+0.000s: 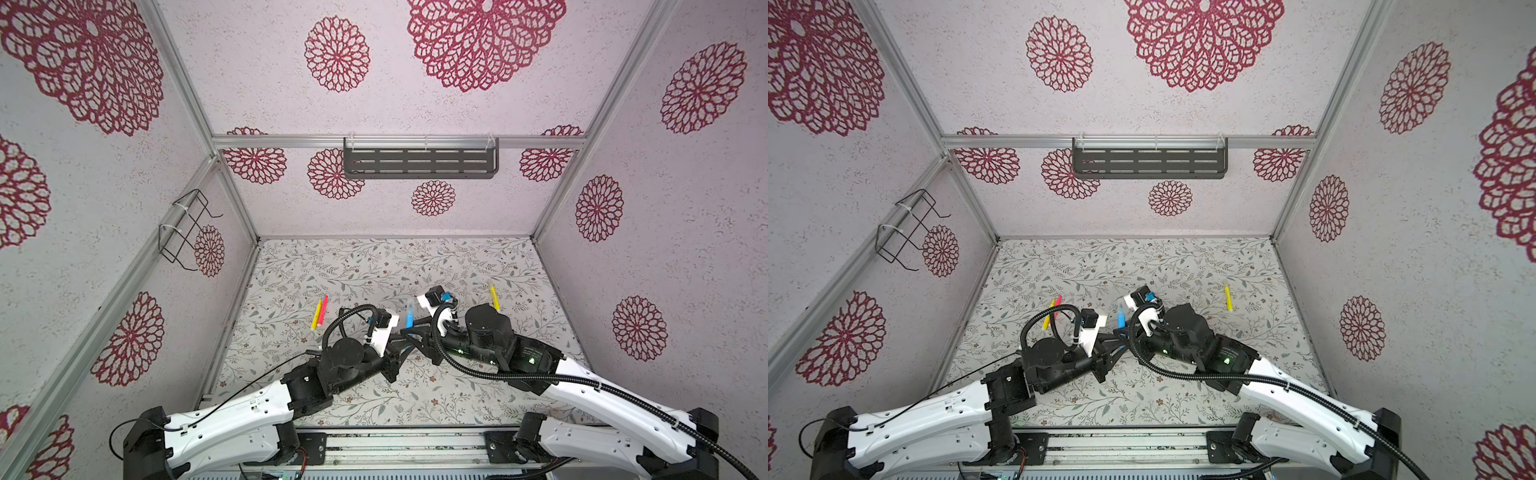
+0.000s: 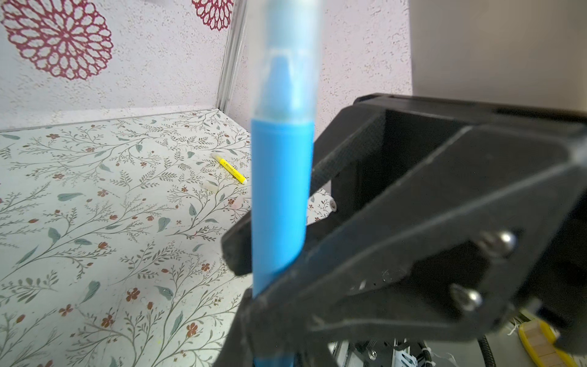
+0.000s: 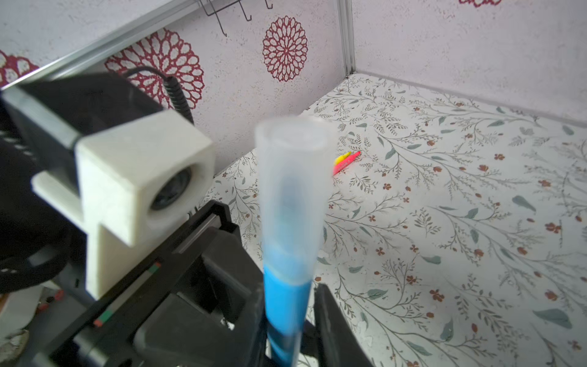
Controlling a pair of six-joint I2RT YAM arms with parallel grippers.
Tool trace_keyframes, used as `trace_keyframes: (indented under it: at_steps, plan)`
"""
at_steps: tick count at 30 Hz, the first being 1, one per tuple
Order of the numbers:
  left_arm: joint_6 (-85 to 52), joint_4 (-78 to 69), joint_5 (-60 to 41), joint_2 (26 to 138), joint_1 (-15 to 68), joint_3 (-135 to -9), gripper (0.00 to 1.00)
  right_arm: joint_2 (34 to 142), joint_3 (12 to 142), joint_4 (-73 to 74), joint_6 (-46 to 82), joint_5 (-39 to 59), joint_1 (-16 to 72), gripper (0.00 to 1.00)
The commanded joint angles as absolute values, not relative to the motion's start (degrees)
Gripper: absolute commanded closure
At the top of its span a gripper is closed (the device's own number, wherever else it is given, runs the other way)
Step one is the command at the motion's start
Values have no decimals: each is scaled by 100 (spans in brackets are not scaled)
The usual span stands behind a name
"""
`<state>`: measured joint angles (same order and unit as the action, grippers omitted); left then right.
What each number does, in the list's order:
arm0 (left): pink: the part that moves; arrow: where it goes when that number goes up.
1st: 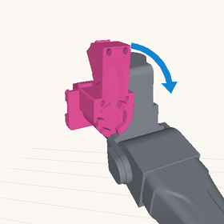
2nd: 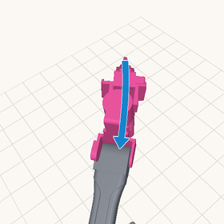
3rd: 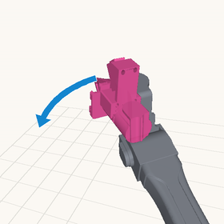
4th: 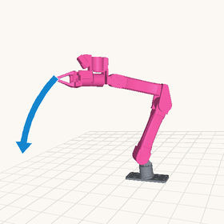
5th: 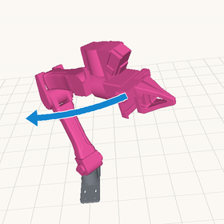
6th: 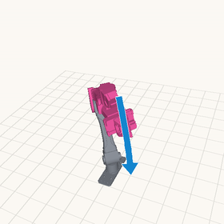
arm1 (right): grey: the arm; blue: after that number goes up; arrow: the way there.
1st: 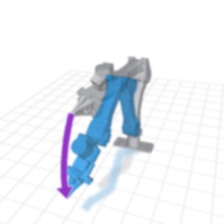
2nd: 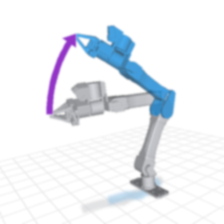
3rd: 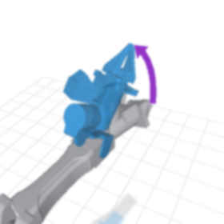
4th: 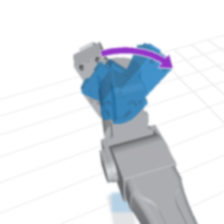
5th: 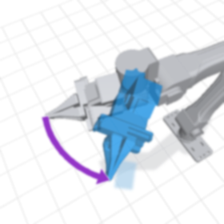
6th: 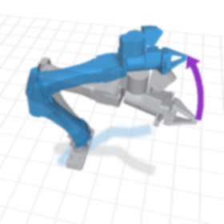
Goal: Insert the pens into the pen caps
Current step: 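Hold the capped highlighter with the right gripper while the left gripper releases it, then carry the capped blue highlighter with the right gripper toward the far table area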
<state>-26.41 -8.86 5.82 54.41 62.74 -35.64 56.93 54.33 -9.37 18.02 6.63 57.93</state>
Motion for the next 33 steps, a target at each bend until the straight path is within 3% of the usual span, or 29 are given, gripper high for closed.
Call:
trace_keyframes:
  at_steps: [1,10,14,20,31,33]
  plan:
    - [-2662,-1081,529,5380,6315,-3613,100,5656,5634,-573,1863,743,5749,79]
    - [-2725,-1168,493,5370,6324,-3533,100,5711,5573,-396,1977,826,5739,90]
    - [-2726,-1178,507,5353,6322,-3507,100,5716,5547,-344,2043,736,5739,75]
    - [-2752,-1205,518,5309,6325,-3472,100,5599,5447,-197,2076,474,5739,75]
    - [-2841,-1213,638,5282,6321,-3445,100,5696,5406,-70,2127,736,5730,100]
    - [-2905,-1158,741,5300,6322,-3454,92,5672,5405,-79,2118,699,5731,100]
